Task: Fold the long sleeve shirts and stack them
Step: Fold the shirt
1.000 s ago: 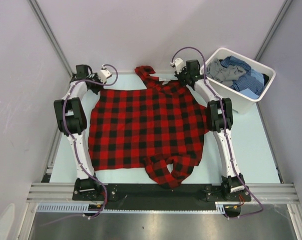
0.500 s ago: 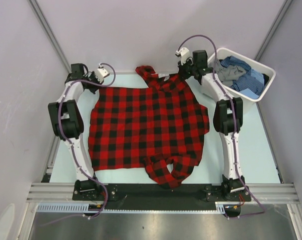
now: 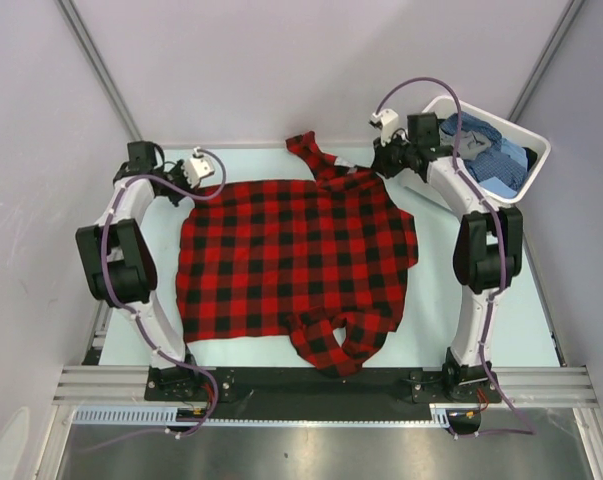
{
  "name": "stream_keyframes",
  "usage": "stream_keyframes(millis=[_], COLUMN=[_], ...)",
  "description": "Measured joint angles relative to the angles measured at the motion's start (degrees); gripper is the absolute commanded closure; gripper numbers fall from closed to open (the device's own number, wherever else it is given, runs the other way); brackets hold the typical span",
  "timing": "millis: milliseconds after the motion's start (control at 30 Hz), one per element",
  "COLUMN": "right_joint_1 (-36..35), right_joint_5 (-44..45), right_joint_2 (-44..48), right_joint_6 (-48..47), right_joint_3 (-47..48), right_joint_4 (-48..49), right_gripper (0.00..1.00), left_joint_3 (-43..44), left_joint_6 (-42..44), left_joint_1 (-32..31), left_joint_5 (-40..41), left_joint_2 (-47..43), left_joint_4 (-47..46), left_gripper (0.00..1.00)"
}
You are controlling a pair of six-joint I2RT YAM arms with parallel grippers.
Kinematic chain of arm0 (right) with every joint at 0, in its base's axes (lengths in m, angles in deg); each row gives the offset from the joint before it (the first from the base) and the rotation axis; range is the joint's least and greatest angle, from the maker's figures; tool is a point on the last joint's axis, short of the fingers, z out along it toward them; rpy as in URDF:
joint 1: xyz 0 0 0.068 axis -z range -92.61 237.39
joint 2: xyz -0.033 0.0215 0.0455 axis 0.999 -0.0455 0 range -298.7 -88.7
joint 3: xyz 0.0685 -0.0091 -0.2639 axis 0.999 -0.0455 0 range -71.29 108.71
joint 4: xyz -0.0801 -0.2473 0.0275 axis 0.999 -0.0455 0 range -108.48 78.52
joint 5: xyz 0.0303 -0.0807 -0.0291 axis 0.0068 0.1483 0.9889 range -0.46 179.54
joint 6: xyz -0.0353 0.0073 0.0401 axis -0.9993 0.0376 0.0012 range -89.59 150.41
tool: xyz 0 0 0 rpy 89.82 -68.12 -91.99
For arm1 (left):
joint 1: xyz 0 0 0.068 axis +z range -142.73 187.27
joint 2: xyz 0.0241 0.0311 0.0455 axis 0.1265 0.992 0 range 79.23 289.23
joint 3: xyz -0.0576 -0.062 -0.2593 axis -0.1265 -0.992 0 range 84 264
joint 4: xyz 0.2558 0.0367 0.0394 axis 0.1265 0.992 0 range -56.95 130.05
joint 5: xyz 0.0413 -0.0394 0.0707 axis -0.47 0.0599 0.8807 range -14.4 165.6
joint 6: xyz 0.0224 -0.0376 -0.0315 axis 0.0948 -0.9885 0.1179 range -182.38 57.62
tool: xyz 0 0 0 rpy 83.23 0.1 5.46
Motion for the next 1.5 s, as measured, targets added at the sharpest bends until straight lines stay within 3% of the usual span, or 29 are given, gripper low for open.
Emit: stream_keyframes(millis=[500,800,867,900,967,1000,1100,1200,1333,1500], right_joint_1=[-0.1,-2.9,-3.2,-3.2,-3.7,-3.8,-4.1,-4.2,-4.4,-4.7], right_joint_5=[-3.3,-2.5,-2.0,-1.9,-1.5,-1.3,-0.9,-0.9,-0.8,2.7], right_joint_2=[17.2,19.5,19.0,18.5,16.9,16.1,13.4,11.9,8.7,-5.6], right_joint_6=[-3.6,-7.6,-8.5,-9.1,-10.7,-10.9,-11.9,-10.3,-5.0,4.0], right_joint_3=[-22.7,-30.9,-31.0,-30.9,-30.0,-29.5,-26.1,-19.4,-6.2,16.1], right_joint_4=[-3.2,-5.4,-6.2,-6.8,-9.4,-10.7,-16.3,-19.3,-16.4,-9.6], right_gripper=[1.00,1.00,0.89,0.73,0.58,0.45,0.25,0.10,0.07,0.07], left_joint_3=[-17.7,-20.5,-20.7,-20.9,-21.4,-21.5,-21.4,-19.6,-15.1,-12.7], left_joint_6=[12.5,14.1,14.5,14.9,15.7,16.1,16.7,15.5,9.0,-6.9], left_joint_1=[0.8,0.9,0.9,0.9,0.9,0.9,0.9,0.9,0.9,0.9], left_joint_5=[0.4,2.8,3.4,3.7,4.6,5.0,5.3,4.5,1.4,-2.3], left_joint_2=[-10.6,-10.6,-10.6,-10.6,-10.6,-10.6,-10.6,-10.6,-11.4,-16.0], left_joint_4=[6.4,6.2,5.9,5.8,5.8,5.9,7.1,9.8,10.2,1.1], left_gripper=[1.00,0.99,0.88,0.84,0.70,0.66,0.49,0.01,0.01,0.01])
